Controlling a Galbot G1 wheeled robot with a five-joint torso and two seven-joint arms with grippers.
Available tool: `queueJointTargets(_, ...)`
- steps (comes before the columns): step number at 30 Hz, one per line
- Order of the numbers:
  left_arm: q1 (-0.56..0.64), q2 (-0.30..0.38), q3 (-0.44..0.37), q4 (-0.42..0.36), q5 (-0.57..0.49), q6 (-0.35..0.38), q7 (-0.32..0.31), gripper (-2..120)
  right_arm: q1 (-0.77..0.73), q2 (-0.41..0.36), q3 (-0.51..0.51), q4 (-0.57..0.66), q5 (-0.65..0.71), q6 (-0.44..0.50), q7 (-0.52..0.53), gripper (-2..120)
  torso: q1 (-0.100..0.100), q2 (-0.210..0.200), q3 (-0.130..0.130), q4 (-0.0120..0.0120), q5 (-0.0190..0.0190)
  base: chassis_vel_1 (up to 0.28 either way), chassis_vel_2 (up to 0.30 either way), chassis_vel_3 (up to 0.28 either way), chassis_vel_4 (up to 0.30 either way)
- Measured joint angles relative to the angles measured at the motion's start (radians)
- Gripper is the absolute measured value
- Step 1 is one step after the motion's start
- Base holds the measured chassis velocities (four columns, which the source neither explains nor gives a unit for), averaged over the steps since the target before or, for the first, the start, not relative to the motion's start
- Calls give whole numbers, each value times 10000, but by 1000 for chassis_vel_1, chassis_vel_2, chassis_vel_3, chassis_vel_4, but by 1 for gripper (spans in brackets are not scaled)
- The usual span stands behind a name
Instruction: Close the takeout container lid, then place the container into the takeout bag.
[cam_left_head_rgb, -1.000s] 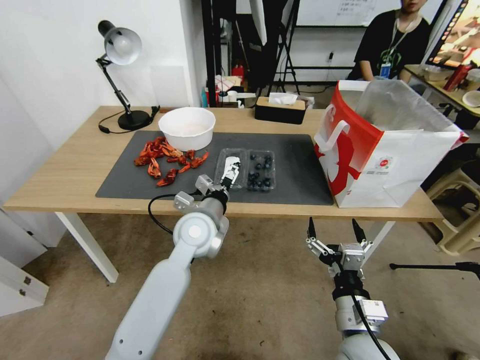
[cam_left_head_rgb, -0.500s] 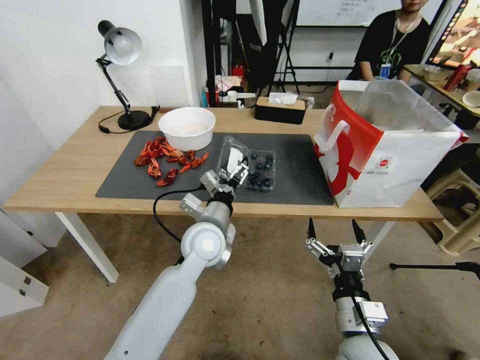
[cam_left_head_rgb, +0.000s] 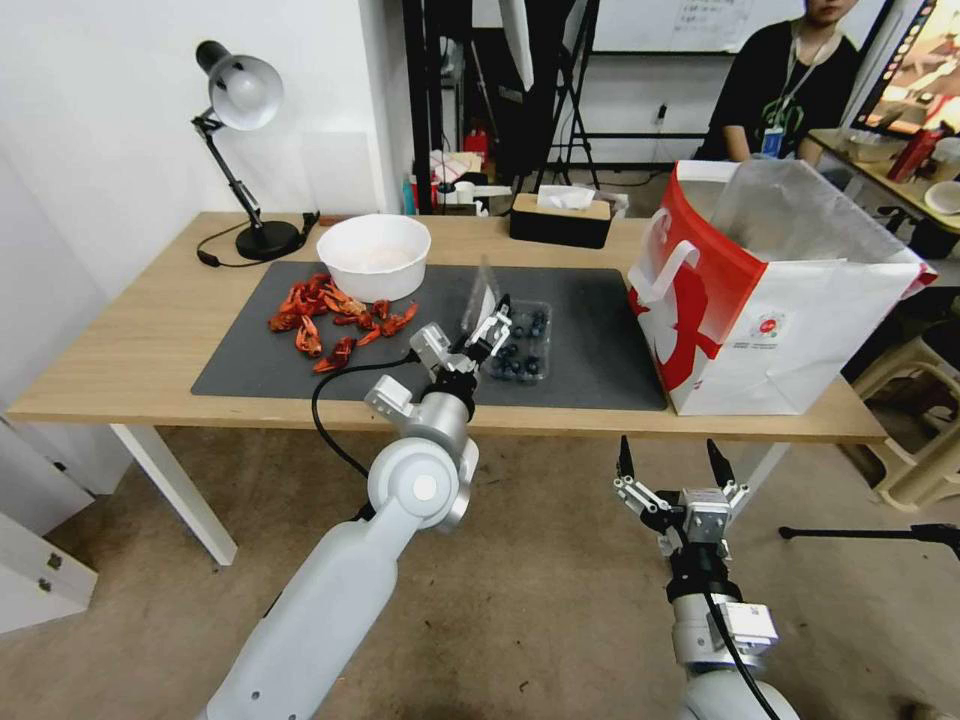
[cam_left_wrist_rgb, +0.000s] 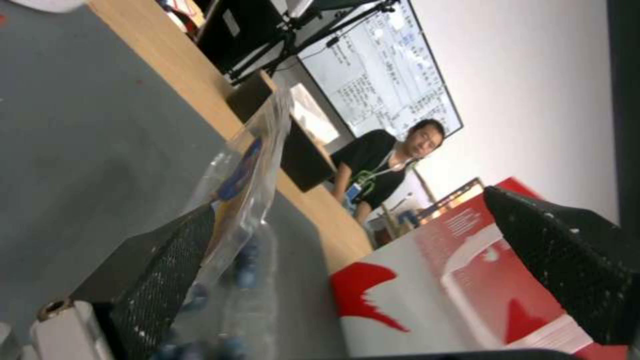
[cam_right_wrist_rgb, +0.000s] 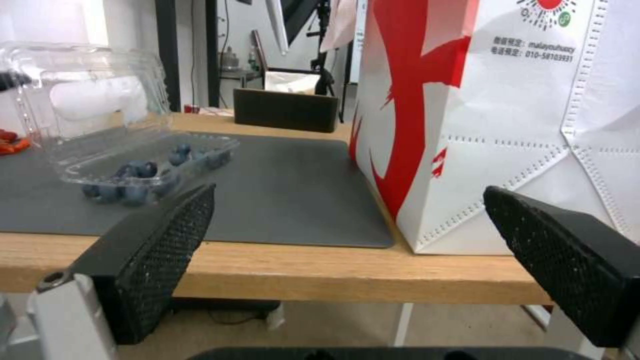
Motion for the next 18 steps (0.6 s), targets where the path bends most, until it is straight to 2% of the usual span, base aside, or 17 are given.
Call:
queueJointTargets(5, -190, -48, 0, -87, -544, 29, -159, 100, -18, 8, 47, -9, -10, 10, 1, 100, 0, 0, 0, 0, 1, 0, 0, 0, 0)
queueJointTargets(12, -686, -359, -85, -86, -2271, 310, -960, 100, -58, 65, 113, -27, -39, 27, 11, 100, 1, 0, 0, 0, 0, 0, 0, 0, 0)
queueJointTargets(18, -957, -426, -87, 117, -3055, 521, -1358, 100, -94, 68, 153, -27, -44, 30, 13, 100, 0, 0, 0, 1, 0, 0, 0, 0, 0)
